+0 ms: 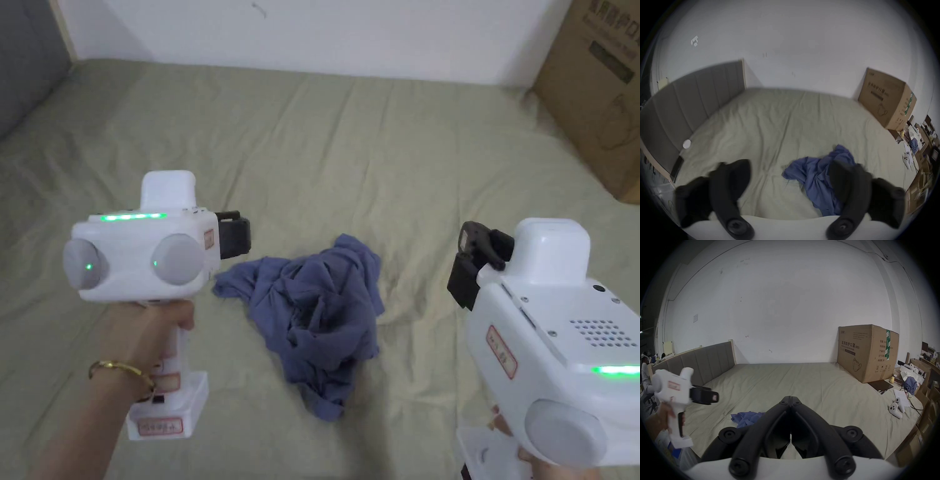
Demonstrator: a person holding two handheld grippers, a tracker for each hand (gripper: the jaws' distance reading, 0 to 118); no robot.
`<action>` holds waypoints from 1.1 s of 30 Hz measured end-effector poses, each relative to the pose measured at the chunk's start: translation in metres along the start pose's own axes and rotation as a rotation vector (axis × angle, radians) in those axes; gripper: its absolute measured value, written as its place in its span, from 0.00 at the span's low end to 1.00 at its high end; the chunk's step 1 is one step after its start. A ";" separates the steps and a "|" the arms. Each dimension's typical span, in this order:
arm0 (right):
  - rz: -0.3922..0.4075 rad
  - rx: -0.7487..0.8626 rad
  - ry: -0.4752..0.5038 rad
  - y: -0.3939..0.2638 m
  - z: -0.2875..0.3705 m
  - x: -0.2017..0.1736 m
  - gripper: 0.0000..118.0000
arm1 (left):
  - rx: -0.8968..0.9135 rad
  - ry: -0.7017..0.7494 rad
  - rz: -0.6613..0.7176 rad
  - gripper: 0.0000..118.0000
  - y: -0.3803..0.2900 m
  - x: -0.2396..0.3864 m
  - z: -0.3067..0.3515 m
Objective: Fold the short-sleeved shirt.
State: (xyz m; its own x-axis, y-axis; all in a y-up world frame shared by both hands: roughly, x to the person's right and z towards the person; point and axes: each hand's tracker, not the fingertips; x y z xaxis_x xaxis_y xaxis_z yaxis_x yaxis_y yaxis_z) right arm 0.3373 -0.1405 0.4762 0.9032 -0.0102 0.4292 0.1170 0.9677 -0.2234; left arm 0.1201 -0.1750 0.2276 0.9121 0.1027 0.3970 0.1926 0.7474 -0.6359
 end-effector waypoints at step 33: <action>0.060 -0.357 0.018 0.029 -0.157 0.007 0.99 | -0.177 -0.103 0.009 0.04 -0.012 -0.001 -0.080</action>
State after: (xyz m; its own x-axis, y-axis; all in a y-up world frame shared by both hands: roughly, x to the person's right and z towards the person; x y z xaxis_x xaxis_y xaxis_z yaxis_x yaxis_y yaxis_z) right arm 0.4122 -0.1520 0.3351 0.9198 0.0365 0.3908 0.1973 0.8176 -0.5409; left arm 0.1464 -0.2364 0.1817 0.8741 0.1819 0.4505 0.2535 0.6202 -0.7423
